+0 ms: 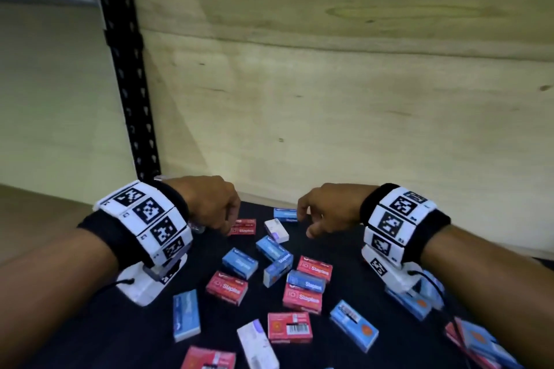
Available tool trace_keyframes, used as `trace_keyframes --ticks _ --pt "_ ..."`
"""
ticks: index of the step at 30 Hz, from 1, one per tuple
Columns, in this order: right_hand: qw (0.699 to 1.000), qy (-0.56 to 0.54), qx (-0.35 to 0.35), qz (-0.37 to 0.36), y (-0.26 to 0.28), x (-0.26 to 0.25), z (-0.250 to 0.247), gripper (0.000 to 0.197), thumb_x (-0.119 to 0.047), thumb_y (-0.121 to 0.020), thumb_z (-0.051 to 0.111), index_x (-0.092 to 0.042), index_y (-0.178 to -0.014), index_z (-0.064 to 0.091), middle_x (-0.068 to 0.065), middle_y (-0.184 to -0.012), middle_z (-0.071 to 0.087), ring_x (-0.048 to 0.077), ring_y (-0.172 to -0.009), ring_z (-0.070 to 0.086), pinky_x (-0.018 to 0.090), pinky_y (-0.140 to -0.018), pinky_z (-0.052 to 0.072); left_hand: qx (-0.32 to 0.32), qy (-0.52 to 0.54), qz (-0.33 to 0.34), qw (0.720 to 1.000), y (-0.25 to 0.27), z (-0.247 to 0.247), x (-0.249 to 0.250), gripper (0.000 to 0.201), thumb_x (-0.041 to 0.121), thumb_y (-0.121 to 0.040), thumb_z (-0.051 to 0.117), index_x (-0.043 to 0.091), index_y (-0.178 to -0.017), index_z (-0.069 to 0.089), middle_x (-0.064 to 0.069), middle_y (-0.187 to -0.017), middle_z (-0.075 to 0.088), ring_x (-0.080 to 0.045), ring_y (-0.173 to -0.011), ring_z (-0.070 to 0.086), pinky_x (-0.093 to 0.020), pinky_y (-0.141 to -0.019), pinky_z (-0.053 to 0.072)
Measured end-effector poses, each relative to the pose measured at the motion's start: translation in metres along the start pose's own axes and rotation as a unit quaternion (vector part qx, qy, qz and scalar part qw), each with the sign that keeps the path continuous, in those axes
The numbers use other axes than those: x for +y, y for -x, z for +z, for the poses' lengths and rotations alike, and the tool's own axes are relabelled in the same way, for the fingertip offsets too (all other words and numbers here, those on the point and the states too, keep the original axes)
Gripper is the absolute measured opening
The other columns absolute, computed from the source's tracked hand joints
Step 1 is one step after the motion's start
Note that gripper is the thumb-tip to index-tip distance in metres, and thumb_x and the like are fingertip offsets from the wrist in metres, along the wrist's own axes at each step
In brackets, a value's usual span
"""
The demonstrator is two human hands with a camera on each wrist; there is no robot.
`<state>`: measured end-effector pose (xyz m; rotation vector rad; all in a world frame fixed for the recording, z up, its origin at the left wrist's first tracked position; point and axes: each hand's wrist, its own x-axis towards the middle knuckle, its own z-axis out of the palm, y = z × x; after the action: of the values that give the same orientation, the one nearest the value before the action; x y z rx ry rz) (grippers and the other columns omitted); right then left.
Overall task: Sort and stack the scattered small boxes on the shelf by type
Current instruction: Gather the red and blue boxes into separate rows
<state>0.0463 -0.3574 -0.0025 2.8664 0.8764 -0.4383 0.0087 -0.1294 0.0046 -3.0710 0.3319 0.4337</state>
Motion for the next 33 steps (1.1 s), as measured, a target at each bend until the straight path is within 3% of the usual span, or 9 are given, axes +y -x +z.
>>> trace_keyframes --ticks 5,10,14,17,21,25,28,33 --pt "0.999 0.032 -0.022 -0.024 -0.023 -0.017 -0.004 0.054 -0.038 -0.087 0.071 -0.029 -0.136 0.049 -0.007 -0.101 0.051 0.014 -0.093 0.049 0.03 -0.083 0.04 -0.035 0.002 0.02 0.999 0.003 0.007 0.002 0.027 0.035 -0.08 0.077 0.03 -0.105 0.069 0.019 -0.073 0.059 -0.004 -0.079 0.058 -0.029 -0.086 0.05" --pt "0.996 0.048 -0.065 -0.042 -0.045 -0.027 -0.004 0.072 -0.033 -0.085 0.076 -0.028 -0.147 0.039 -0.009 -0.1 0.044 0.011 -0.096 0.044 0.027 -0.082 0.035 -0.063 0.017 0.027 0.998 0.011 0.007 -0.001 0.025 0.032 -0.08 0.078 0.025 -0.103 0.07 0.019 -0.072 0.061 0.004 -0.067 0.054 -0.016 -0.065 0.045" --pt "0.995 0.049 -0.076 -0.051 -0.056 -0.031 0.0 0.064 -0.028 -0.084 0.077 -0.023 -0.141 0.047 -0.018 -0.082 0.047 0.01 -0.092 0.047 0.022 -0.076 0.034 -0.094 0.017 0.011 0.995 0.02 0.011 -0.008 0.033 0.04 -0.075 0.081 0.027 -0.103 0.071 0.019 -0.075 0.062 0.005 -0.067 0.054 -0.017 -0.062 0.041" --pt "0.996 0.041 -0.07 -0.045 -0.059 -0.03 0.002 0.054 -0.028 -0.083 0.078 -0.022 -0.132 0.056 -0.02 -0.076 0.048 0.01 -0.087 0.05 0.02 -0.062 0.036 -0.09 0.019 0.01 0.996 0.022 0.016 -0.007 0.036 0.04 -0.076 0.08 0.025 -0.106 0.07 0.018 -0.078 0.061 0.002 -0.07 0.054 -0.017 -0.065 0.043" --pt "0.997 0.038 -0.057 -0.022 -0.053 -0.027 0.003 0.056 -0.03 -0.081 0.08 -0.025 -0.131 0.055 -0.016 -0.081 0.049 0.013 -0.09 0.051 0.027 -0.077 0.038 -0.079 0.02 0.017 0.997 0.024 0.02 -0.005 0.032 0.038 -0.08 0.078 0.024 -0.107 0.068 0.017 -0.08 0.061 -0.001 -0.075 0.055 -0.021 -0.072 0.046" --pt "0.998 0.048 -0.045 0.012 -0.035 -0.019 -0.003 0.069 -0.037 -0.079 0.08 -0.027 -0.138 0.046 -0.012 -0.088 0.047 0.015 -0.093 0.049 0.029 -0.082 0.041 -0.051 0.034 0.041 0.997 0.027 0.02 0.002 0.023 0.039 -0.084 0.073 0.026 -0.103 0.068 0.015 -0.084 0.064 -0.001 -0.073 0.057 -0.019 -0.067 0.045" --pt "0.997 0.051 -0.037 0.034 -0.016 -0.008 -0.005 0.072 -0.041 -0.078 0.08 -0.027 -0.139 0.044 -0.01 -0.092 0.049 0.016 -0.093 0.05 0.03 -0.083 0.043 -0.037 0.033 0.064 0.997 0.027 0.02 0.014 0.02 0.041 -0.085 0.071 0.027 -0.099 0.069 0.012 -0.087 0.069 -0.001 -0.073 0.059 -0.02 -0.065 0.045" --pt "0.997 0.03 -0.028 0.068 0.026 0.018 0.002 0.066 -0.044 -0.076 0.081 -0.028 -0.131 0.049 -0.008 -0.099 0.056 0.017 -0.093 0.055 0.032 -0.083 0.046 -0.014 -0.006 0.106 0.994 0.026 0.016 0.039 0.025 0.047 -0.084 0.069 0.028 -0.101 0.068 0.014 -0.088 0.067 -0.007 -0.08 0.062 -0.028 -0.077 0.052"
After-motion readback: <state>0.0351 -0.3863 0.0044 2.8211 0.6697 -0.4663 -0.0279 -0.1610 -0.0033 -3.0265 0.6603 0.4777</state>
